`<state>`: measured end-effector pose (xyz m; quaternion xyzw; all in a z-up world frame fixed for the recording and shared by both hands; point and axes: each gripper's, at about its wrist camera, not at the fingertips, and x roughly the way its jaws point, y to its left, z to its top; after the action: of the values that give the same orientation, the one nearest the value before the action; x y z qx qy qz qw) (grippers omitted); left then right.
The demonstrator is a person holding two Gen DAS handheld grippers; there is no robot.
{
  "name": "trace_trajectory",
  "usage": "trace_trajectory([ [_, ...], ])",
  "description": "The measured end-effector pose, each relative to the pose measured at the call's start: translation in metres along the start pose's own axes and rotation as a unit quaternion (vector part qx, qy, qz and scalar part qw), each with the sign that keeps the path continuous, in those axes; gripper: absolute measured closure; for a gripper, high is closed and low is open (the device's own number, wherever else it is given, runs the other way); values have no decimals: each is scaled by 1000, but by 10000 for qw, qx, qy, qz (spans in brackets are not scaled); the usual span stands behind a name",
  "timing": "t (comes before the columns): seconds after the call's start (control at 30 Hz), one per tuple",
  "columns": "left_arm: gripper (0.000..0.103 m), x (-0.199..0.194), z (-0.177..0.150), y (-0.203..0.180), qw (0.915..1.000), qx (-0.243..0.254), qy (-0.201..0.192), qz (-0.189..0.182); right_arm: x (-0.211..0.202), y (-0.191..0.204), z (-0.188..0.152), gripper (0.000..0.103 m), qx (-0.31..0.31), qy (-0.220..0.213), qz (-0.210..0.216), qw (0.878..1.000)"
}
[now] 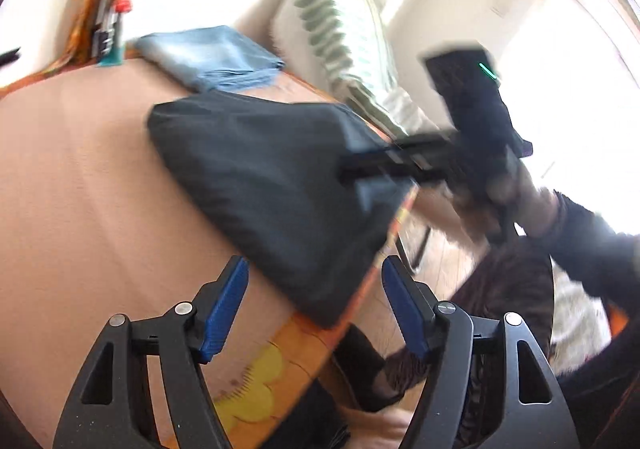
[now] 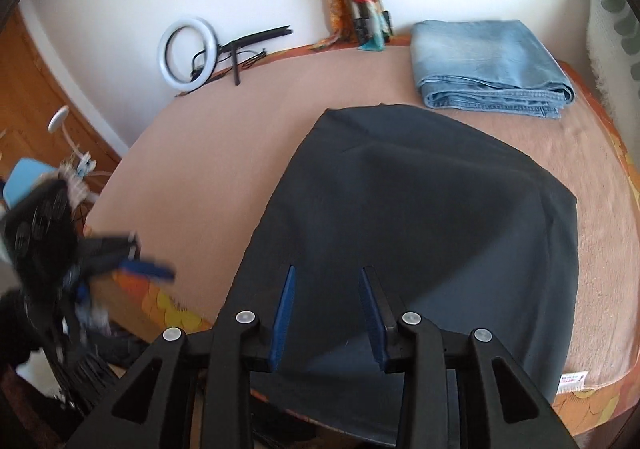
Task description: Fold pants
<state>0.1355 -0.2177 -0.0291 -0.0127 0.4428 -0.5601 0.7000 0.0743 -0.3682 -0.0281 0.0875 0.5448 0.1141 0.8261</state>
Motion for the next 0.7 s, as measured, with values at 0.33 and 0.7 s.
trace_trajectory([
  [0.33,34,25,38,44,9965,-813,-109,165,18,6,-54,79,-340,1010,9,9943],
  [0.7,34,62,49,72,9889,-1466,143,-179,-54,-64,-43,36,750,-160,684,9947],
])
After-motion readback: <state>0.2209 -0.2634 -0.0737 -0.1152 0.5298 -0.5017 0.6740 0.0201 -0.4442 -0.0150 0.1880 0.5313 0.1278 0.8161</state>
